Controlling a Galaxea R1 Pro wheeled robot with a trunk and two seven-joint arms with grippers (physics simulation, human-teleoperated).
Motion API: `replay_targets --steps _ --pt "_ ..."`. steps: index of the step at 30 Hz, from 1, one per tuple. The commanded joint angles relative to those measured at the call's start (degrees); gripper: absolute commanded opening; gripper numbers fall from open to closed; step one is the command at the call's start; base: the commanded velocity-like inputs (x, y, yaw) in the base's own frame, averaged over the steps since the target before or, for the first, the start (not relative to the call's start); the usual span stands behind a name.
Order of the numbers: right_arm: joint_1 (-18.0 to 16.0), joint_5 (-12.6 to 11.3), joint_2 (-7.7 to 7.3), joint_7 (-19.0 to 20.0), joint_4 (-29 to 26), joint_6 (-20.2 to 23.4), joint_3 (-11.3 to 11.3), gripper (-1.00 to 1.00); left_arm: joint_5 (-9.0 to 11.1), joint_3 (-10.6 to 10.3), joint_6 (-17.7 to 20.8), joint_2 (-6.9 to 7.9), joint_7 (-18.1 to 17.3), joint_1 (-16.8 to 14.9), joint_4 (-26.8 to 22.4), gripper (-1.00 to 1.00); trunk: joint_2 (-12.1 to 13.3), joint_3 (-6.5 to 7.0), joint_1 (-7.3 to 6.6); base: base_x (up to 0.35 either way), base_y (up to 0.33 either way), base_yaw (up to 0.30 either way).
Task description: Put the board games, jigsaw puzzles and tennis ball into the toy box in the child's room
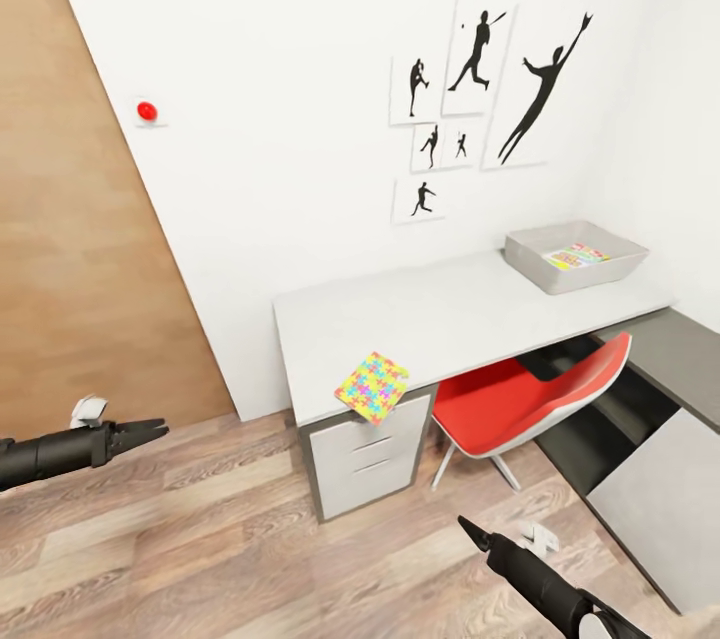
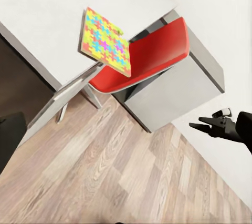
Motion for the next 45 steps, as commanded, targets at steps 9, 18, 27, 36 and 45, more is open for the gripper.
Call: replay_targets --steps 9,18,27,36,45 --pt "-0.05 -0.67 -0.01 0.46 0.15 0.46 -0.11 1.00 0.04 0.02 0.39 0.02 -0.22 -0.02 -0.02 1.00 -0.11 0.38 0.03 0.000 0.001 -0.255" --pt "-0.05 -0.61 -0.01 0.46 0.24 0.38 -0.11 1.00 0.04 0.02 0.38 0.02 -0.22 -0.02 -0.02 1.00 -0.11 0.87 0.03 0.000 -0.035 -0.255" --pt "-0.05 -0.60 0.00 0.46 0.25 0.31 -0.11 1.00 0.04 0.02 0.14 0.05 -0.26 -0.02 -0.02 1.00 -0.11 1.36 0.03 0.000 -0.147 -0.255" --pt "-0.05 -0.59 0.03 0.46 0.27 0.22 -0.06 1.00 0.04 0.02 0.11 0.01 -0.28 -0.02 -0.02 1.00 -0.11 1.85 0.03 0.000 -0.271 -0.255" --pt "-0.05 -0.56 0.08 0.46 0.25 0.12 -0.02 1.00 0.04 0.02 0.11 0.02 -0.30 -0.02 -0.02 1.00 -0.11 2.41 0.03 0.000 -0.164 -0.248"
